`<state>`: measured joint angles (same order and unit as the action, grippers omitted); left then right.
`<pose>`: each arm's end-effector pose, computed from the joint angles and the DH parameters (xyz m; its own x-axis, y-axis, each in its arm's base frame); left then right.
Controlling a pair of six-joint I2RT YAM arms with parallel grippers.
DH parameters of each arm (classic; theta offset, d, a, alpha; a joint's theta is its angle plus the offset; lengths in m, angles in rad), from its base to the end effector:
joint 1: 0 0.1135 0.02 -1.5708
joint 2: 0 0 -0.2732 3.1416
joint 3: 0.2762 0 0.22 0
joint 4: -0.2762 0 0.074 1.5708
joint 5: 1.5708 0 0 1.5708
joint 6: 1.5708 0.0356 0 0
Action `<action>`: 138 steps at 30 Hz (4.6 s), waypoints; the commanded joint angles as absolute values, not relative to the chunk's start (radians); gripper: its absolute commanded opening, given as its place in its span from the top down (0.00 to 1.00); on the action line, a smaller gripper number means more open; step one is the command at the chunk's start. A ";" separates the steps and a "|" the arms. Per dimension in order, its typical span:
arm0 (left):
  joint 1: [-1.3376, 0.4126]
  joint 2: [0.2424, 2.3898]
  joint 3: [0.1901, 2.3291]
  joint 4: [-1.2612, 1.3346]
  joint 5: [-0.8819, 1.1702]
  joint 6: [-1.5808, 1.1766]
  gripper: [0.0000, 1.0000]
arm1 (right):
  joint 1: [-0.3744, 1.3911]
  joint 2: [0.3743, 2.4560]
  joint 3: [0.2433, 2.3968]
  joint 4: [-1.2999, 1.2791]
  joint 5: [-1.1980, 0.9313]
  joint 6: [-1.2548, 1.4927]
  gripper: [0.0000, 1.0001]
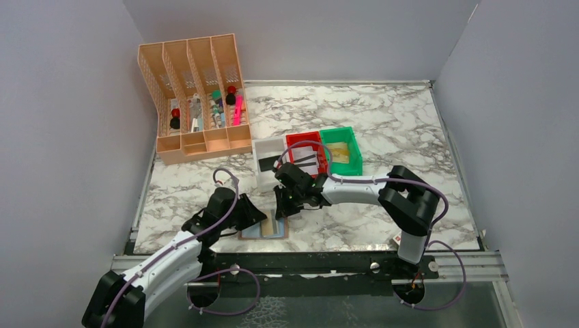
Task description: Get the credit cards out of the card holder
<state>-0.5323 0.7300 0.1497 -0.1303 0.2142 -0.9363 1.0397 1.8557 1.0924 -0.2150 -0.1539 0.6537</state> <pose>0.0899 -0.0617 0.1589 -0.8444 -0.4160 -0.3376 -0.0764 0.7172 -0.6926 0.1737 0.3064 0.1821 -0.8781 -0.3083 -0.3660 -0.4553 0.7737 0.4405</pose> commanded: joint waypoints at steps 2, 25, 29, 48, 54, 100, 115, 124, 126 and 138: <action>-0.537 0.803 0.108 -0.002 0.280 -0.978 0.68 | 1.038 1.947 0.997 -0.180 -0.116 0.646 0.99; -0.537 0.642 0.117 -0.275 0.176 -0.969 0.82 | 0.965 1.944 0.905 -0.088 -0.224 0.681 0.99; -0.537 0.656 0.131 -0.286 0.168 -0.972 0.78 | 0.965 1.942 0.909 -0.093 -0.222 0.678 0.99; -0.583 0.635 0.176 -0.412 0.153 -1.084 0.81 | 0.963 1.948 0.918 -0.097 -0.224 0.676 0.99; -0.595 0.642 0.176 -0.411 0.146 -1.081 0.85 | 0.963 1.949 0.920 -0.095 -0.230 0.673 0.99; -0.604 0.754 0.281 -0.410 0.146 -1.021 0.76 | 0.963 1.951 0.925 -0.078 -0.265 0.667 0.99; -0.691 0.745 0.314 -0.516 0.081 -1.079 0.87 | 0.963 1.954 0.927 -0.075 -0.268 0.666 0.99; -0.693 0.729 0.307 -0.502 0.074 -1.079 0.89 | 0.963 1.959 0.929 -0.074 -0.273 0.664 0.99; -0.693 0.732 0.300 -0.489 0.080 -1.078 0.89 | 0.963 1.959 0.930 -0.072 -0.274 0.666 0.99; -0.694 0.807 0.279 -0.358 0.131 -1.066 0.88 | 0.963 1.953 0.925 -0.072 -0.271 0.667 0.99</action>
<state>-0.6895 0.7879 0.2802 -0.4080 0.1074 -1.0721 0.9470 1.8652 0.9714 0.0349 -0.3611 0.7067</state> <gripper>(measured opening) 0.117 0.017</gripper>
